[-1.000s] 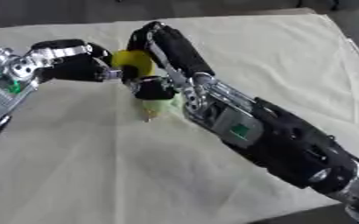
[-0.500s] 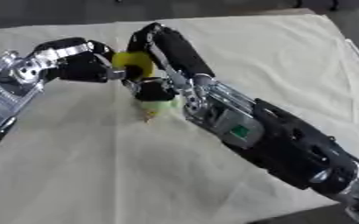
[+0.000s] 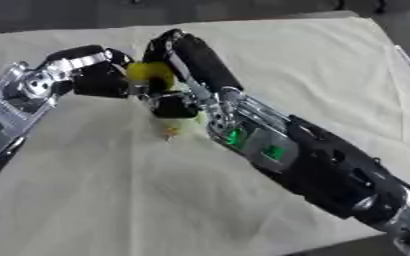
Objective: Pick up the objects with one hand, pass them to the other hand, and then place them into the box on the other side of the table.
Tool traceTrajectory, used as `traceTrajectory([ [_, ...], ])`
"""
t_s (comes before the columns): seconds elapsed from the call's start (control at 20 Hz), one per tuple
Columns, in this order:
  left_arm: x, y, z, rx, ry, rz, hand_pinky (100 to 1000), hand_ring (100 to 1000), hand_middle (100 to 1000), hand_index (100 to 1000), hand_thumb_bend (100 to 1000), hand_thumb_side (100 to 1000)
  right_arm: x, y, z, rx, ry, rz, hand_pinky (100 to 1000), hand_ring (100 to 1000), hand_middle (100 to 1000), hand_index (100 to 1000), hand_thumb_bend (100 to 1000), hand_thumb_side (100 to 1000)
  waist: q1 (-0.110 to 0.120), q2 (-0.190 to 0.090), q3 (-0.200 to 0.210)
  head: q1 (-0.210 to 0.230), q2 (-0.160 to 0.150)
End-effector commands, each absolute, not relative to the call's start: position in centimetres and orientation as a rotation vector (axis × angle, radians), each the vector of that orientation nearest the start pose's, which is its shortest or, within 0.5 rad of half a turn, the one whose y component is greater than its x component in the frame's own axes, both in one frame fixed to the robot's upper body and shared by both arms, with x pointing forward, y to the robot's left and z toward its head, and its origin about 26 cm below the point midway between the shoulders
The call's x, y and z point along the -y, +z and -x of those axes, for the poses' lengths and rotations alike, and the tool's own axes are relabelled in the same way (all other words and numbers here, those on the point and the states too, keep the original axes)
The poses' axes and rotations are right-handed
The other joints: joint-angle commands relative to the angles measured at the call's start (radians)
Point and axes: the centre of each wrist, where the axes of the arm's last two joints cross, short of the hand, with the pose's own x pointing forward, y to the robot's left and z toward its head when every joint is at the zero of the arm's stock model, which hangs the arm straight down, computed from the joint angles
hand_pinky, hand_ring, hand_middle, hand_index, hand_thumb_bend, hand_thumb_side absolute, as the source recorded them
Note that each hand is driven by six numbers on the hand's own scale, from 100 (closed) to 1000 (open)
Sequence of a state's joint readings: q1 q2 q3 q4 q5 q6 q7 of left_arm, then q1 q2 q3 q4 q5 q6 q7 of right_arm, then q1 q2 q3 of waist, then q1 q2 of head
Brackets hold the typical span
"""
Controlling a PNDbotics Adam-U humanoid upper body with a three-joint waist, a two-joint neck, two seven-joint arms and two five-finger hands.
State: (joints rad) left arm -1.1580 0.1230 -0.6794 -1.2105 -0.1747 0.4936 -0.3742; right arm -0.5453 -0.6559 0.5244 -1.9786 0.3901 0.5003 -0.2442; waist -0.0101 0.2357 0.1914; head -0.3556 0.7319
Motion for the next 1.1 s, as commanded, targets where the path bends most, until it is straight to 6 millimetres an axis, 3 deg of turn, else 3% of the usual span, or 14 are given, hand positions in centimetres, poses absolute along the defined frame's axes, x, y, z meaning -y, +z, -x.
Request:
traceTrajectory([
  [0.05, 0.34, 24.35, -39.58, 1.511, -1.429, -0.108, 866, 734, 721, 673, 258, 432, 18.04, 21.96, -29.34, 2.017, 0.88, 0.839, 372, 537, 460, 529, 255, 100, 0.013, -0.008, -0.001, -0.002, -0.012],
  [0.25, 0.38, 24.18, -39.63, 1.514, -1.375, -0.089, 855, 695, 664, 579, 100, 311, 18.01, 21.92, -29.33, 2.014, 0.88, 0.841, 371, 537, 461, 528, 254, 100, 0.014, -0.007, -0.002, -0.002, -0.011],
  [0.5, 0.42, 24.03, -39.6, 1.517, -1.313, -0.065, 844, 656, 608, 480, 100, 284, 17.99, 21.79, -29.3, 2.004, 0.883, 0.843, 369, 539, 465, 535, 263, 100, 0.014, -0.007, -0.004, -0.002, -0.011],
  [0.85, 0.3, 23.76, -39.57, 1.487, -1.282, -0.044, 839, 648, 583, 429, 100, 206, 18.08, 21.65, -29.29, 1.989, 0.867, 0.87, 422, 569, 514, 596, 326, 100, 0.015, -0.009, -0.005, 0.0, -0.01],
  [1.05, -0.04, 23.77, -39.69, 1.474, -1.278, -0.054, 837, 648, 579, 421, 100, 195, 18.2, 21.54, -29.28, 1.983, 0.846, 0.912, 492, 608, 566, 654, 408, 100, 0.015, -0.011, -0.005, 0.001, -0.009],
  [1.1, -0.18, 23.8, -39.75, 1.471, -1.275, -0.058, 837, 648, 579, 420, 100, 195, 18.24, 21.49, -29.27, 1.979, 0.843, 0.927, 522, 630, 596, 687, 468, 100, 0.015, -0.011, -0.005, 0.002, -0.008],
])
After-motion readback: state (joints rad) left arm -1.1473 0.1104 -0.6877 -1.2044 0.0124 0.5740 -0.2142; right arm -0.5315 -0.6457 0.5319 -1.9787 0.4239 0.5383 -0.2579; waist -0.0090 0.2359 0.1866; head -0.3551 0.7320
